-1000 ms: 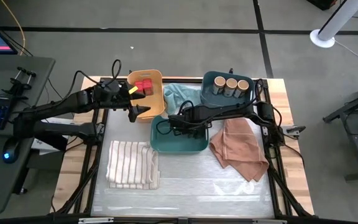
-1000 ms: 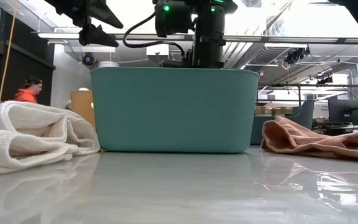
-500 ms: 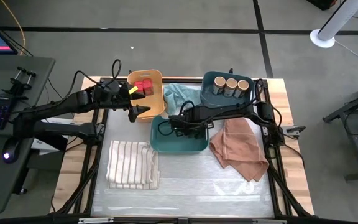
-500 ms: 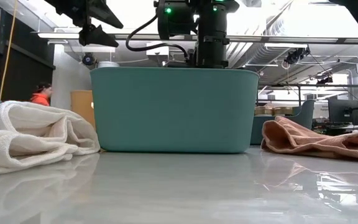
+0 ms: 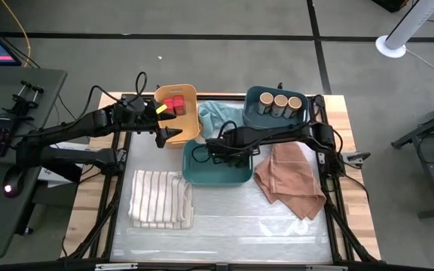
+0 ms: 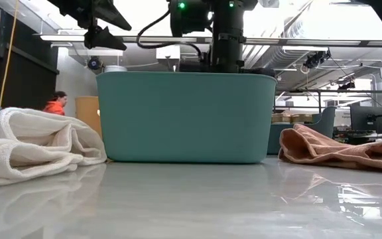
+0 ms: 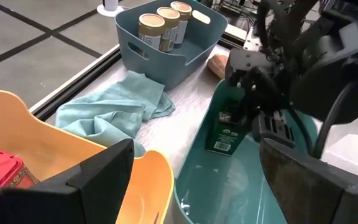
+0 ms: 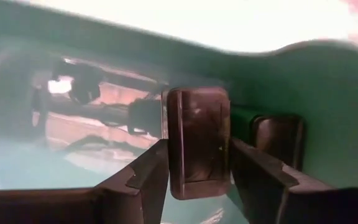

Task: Sort spices by type
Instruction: Put the green seasoning can into the green bin, then return to Home Position

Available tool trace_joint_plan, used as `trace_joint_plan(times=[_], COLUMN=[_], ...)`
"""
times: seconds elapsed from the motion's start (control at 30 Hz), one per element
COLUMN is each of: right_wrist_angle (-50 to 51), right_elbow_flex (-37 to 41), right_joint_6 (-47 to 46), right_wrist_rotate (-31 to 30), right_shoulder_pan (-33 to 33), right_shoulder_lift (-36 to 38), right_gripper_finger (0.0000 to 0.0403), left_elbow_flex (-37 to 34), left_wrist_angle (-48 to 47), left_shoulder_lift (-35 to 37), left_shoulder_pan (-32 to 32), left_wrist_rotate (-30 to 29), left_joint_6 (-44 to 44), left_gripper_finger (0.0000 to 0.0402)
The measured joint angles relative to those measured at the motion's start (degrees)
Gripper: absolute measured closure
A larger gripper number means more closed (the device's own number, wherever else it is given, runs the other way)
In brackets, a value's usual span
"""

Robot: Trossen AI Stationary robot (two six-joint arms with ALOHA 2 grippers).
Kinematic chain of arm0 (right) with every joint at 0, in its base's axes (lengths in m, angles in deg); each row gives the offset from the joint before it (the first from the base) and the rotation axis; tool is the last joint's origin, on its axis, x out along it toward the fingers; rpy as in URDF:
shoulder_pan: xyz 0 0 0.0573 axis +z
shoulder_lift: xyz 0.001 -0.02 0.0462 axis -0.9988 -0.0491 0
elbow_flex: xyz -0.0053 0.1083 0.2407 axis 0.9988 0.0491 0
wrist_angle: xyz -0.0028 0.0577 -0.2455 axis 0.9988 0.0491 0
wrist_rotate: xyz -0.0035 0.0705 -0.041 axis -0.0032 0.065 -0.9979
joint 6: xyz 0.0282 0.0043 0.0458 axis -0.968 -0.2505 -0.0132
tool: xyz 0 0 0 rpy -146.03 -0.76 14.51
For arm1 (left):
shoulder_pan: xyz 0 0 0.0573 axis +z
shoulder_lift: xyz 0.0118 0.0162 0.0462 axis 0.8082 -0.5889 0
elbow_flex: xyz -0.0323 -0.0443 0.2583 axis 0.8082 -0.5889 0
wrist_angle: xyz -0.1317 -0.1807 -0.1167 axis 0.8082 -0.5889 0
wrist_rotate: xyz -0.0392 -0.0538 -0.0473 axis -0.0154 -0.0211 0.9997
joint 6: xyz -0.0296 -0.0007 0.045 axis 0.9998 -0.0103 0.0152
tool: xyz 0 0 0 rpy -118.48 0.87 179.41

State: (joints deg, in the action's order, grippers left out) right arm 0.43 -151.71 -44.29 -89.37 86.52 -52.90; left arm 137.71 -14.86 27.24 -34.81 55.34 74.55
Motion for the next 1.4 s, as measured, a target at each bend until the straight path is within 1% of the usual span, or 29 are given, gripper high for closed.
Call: trace_joint_plan(times=[0.13,0.33,0.43,0.57,0.73,0.87,1.0,1.1,1.2,1.27,1.33,1.4], right_wrist_angle=[-0.3,-0.1,-0.1,1.3,4.4,10.0,14.9,17.1,20.6,22.3,23.0,22.8], right_elbow_flex=[0.0,-0.1,-0.7,-4.5,-12.9,-18.9,-22.1,-22.3,-22.3,-22.2,-22.0,-22.0], right_joint_6=[0.0,0.4,0.8,4.5,13.6,16.9,20.9,23.1,22.8,24.2,27.1,31.4], right_wrist_rotate=[-2.3,-2.6,-4.7,-9.1,-16.7,-21.4,-21.8,-21.7,-21.8,-22.6,-23.4,-23.1], right_shoulder_pan=[0.0,-0.5,-0.5,-0.2,0.5,0.3,-0.7,-1.4,-1.6,-1.5,-1.0,-0.4], right_shoulder_lift=[1.3,2.0,2.1,2.1,2.2,2.2,2.2,2.2,2.1,2.1,2.1,2.1], right_gripper_finger=[0.0237,0.0237,0.0237,0.0237,0.0237,0.0237,0.0237,0.0237,0.0237,0.0237,0.0237,0.0237], left_elbow_flex=[0.0,0.0,0.0,0.0,0.3,2.0,4.6,6.2,6.9,6.9,6.9,6.9], left_wrist_angle=[0.0,0.0,0.0,-0.2,-0.6,-0.5,-0.4,0.0,1.3,3.0,4.6,5.1], left_shoulder_lift=[0.0,0.0,0.0,0.0,0.1,0.5,1.7,2.9,4.6,6.0,7.2,8.2], left_shoulder_pan=[0.0,0.0,0.0,0.0,0.0,0.0,0.0,0.0,0.1,0.3,0.6,0.8], left_wrist_rotate=[-0.1,-0.3,-0.3,-0.3,0.1,0.9,3.6,3.2,0.8,-0.2,-0.4,-0.6], left_joint_6=[0.0,-0.1,0.0,-0.1,-0.3,0.1,-0.3,-1.5,-1.6,-1.6,-2.9,-4.7], left_gripper_finger=[0.0069,0.0069,0.0069,0.0069,0.0069,0.0069,0.0069,0.0073,0.0085,0.0099,0.0125,0.0165])
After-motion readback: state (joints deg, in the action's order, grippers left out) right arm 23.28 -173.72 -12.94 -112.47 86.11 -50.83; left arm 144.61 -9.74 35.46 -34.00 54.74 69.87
